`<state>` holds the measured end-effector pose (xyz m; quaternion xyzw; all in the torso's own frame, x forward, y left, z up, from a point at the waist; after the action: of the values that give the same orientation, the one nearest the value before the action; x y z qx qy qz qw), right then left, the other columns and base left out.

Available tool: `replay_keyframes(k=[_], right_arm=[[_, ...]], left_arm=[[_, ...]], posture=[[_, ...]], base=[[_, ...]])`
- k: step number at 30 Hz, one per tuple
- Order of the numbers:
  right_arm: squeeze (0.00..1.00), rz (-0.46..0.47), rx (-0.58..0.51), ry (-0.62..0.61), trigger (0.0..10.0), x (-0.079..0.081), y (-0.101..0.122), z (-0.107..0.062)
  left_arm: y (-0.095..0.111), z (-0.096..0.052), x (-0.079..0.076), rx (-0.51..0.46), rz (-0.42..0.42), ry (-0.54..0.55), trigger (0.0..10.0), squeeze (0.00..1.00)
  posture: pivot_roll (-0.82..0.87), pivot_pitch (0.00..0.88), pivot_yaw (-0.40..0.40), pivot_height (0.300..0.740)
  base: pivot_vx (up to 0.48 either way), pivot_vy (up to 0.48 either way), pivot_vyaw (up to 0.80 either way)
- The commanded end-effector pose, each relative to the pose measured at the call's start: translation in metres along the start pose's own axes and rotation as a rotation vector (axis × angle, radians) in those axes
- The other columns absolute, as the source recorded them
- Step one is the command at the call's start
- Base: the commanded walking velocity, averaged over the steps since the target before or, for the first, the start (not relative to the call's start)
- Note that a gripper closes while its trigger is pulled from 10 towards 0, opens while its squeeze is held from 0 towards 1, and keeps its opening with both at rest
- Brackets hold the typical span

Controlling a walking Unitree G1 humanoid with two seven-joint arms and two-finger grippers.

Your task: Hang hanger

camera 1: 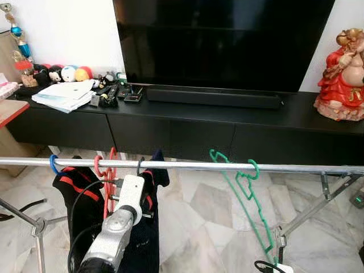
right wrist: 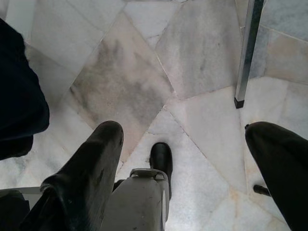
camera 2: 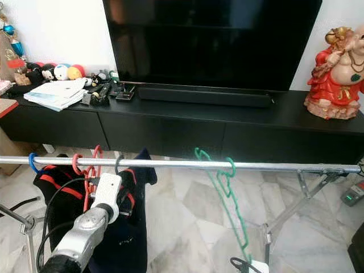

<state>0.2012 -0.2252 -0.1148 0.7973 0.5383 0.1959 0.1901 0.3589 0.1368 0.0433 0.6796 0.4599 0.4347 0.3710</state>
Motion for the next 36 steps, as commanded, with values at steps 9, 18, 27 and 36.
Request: replay_keyframes(k=[9, 18, 27, 36], right_arm=[[0.00, -0.009, 0.004, 0.006, 10.0, 0.002, 0.001, 0.000], [0.00, -0.014, 0.007, 0.009, 10.0, 0.003, 0.000, 0.000], [0.00, -0.019, 0.011, 0.010, 10.0, 0.003, -0.001, 0.000], [0.00, -0.043, 0.017, 0.017, 10.0, 0.003, -0.003, 0.000]], left_arm=[[-0.002, -0.003, -0.007, -0.013, 0.014, -0.025, 10.0, 1.00], [0.007, -0.013, -0.007, -0.084, -0.012, -0.013, 10.0, 1.00], [0.025, -0.025, 0.000, -0.179, 0.028, 0.026, 10.0, 1.00], [0.041, -0.051, 0.013, -0.298, 0.049, 0.116, 10.0, 0.00]], posture=[[-0.03, 0.000, 0.022, 0.740], [-0.03, 0.000, 0.025, 0.740], [-0.03, 0.000, 0.031, 0.740], [-0.05, 0.000, 0.046, 0.740]], base=[[0.000, 0.000, 0.00], [0.000, 0.000, 0.00], [0.000, 0.000, 0.00], [0.000, 0.000, 0.00]])
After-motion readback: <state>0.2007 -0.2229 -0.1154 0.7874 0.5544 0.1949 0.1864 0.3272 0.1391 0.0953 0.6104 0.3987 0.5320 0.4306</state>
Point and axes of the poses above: a point about 5 cm out from each wrist's last joint towards the gripper, its own z axis pointing out of the wrist towards the gripper, its own y axis along the axis of the wrist's last joint, x = y × z, the point moved 4 cm from there along z, pointing out of the wrist towards the gripper, and after that the axes turned 10 degrees about z, right-handed, at the moved point
